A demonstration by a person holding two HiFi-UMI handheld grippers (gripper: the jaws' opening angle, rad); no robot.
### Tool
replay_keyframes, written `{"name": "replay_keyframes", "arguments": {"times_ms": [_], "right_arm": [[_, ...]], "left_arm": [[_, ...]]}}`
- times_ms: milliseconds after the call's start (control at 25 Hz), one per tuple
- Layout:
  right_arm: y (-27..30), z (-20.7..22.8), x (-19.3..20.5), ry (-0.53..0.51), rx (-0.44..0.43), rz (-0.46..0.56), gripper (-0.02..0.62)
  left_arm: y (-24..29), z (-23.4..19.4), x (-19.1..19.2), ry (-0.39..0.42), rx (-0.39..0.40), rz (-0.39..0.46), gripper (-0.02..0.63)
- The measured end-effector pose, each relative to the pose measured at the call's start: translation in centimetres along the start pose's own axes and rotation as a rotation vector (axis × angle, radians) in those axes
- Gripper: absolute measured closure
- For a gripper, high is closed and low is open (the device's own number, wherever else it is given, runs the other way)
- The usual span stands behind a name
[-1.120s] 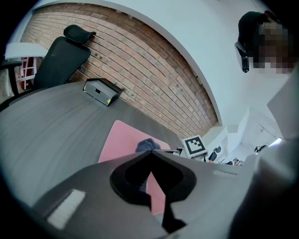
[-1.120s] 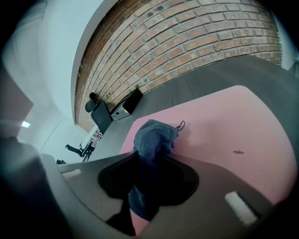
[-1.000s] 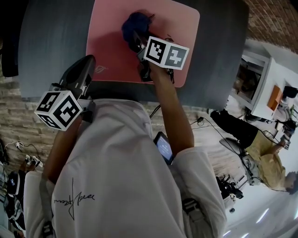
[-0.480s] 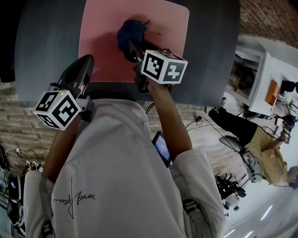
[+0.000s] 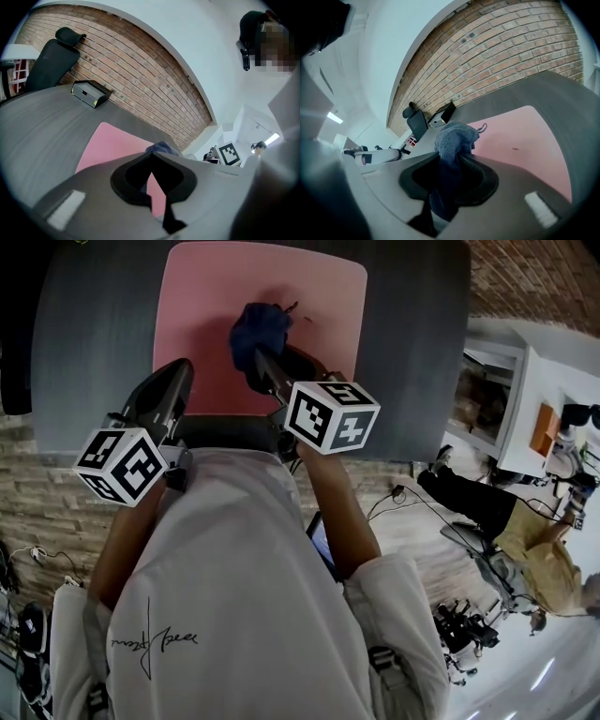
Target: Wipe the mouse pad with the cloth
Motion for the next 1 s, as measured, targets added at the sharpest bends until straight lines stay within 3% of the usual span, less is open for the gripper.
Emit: {"name": "replay_keyframes", "arguments": {"times_ms": [440, 1000], "right_arm": [[-3.0, -2.8, -0.1, -0.062, -0.032, 0.028, 0.497], [-5.4, -4.4, -0.8, -0.114, -0.052, 0.037, 0.499]], "left_arm": [[0.2, 1.1, 1.1, 0.116, -0.018, -0.046, 0.595], [1.0, 3.0, 2.1, 0.137, 0.026, -0.067, 0.595]]}}
Point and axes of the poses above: the fingertips, and each gripper's own axes: y forward along the fingers, z to its right, x out of its underside, the point moved 1 cm from there along -y, backward along the fingers, and after that the axes turned 8 degrees about -y, right-handed, at the moved point
